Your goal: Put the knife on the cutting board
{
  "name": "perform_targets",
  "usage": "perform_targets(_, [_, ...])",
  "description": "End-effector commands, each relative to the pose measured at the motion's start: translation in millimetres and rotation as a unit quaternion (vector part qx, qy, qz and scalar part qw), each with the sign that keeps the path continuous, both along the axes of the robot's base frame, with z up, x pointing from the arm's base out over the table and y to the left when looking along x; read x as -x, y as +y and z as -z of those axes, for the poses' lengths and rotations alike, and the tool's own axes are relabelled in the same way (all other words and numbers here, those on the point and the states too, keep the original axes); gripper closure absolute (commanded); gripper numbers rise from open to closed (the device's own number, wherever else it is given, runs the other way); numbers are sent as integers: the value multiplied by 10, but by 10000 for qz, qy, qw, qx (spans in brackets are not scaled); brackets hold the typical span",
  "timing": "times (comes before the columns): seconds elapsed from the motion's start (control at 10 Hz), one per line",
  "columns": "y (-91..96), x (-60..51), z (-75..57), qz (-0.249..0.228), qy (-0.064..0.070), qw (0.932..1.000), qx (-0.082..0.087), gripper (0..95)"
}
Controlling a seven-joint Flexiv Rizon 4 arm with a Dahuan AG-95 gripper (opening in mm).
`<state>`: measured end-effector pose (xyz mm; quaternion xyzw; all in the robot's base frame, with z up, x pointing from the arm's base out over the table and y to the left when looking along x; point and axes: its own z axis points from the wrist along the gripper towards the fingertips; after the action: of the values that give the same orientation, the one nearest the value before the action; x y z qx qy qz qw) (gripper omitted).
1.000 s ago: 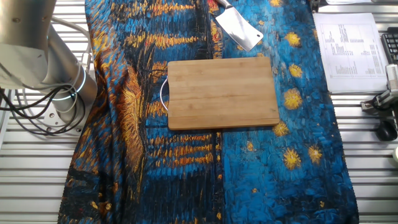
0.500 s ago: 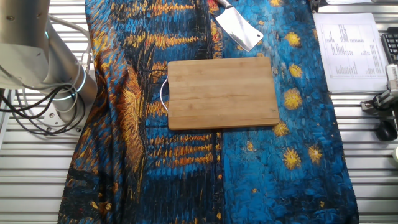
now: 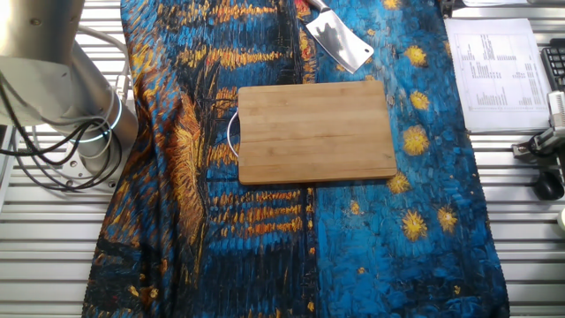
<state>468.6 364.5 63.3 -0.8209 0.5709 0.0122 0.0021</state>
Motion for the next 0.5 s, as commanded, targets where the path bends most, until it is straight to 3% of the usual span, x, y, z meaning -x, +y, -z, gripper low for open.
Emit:
perform_targets(0.1, [8,48,19,-104,-52,9999,-27,760])
perform_targets(0.2, [22,54,27,-173,-57,9998,-13,570])
perform_targets(0.5, [64,79,79,-444,-79,9989,-134,570])
